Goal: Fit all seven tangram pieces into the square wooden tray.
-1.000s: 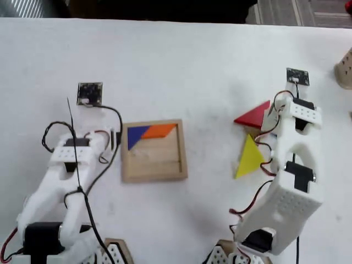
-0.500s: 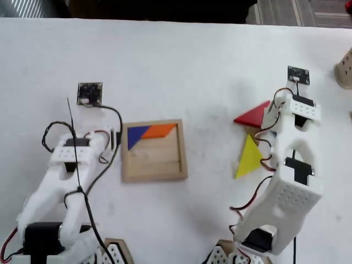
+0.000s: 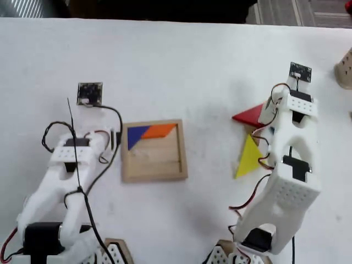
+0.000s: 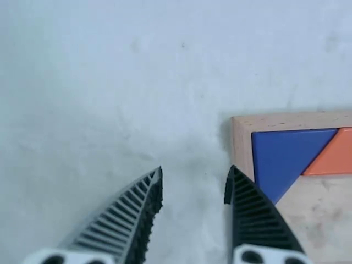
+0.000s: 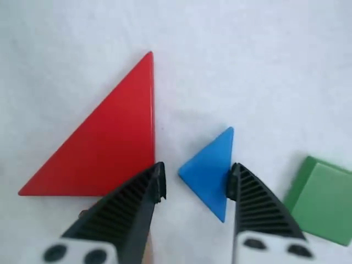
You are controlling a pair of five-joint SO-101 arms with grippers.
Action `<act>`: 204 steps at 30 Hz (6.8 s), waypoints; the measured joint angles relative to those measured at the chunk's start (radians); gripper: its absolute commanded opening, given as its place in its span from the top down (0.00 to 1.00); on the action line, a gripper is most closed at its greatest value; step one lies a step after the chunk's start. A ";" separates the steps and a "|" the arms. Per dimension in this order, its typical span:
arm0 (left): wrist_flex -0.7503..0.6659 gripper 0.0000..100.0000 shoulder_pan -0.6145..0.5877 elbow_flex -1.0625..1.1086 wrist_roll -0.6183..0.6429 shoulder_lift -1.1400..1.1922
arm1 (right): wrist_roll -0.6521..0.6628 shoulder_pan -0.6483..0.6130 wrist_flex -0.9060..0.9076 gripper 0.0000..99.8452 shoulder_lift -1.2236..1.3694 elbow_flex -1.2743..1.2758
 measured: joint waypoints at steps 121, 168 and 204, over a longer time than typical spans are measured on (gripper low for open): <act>0.058 0.80 -0.130 -0.054 0.000 0.000 | 0.080 -0.750 0.519 0.90 -0.273 0.066; 0.104 0.99 -0.086 -0.071 0.095 0.000 | 0.342 -0.443 0.089 0.98 -1.010 0.959; 0.328 0.98 0.617 -0.423 -0.216 0.373 | 0.462 -0.101 -0.017 0.98 -1.381 1.327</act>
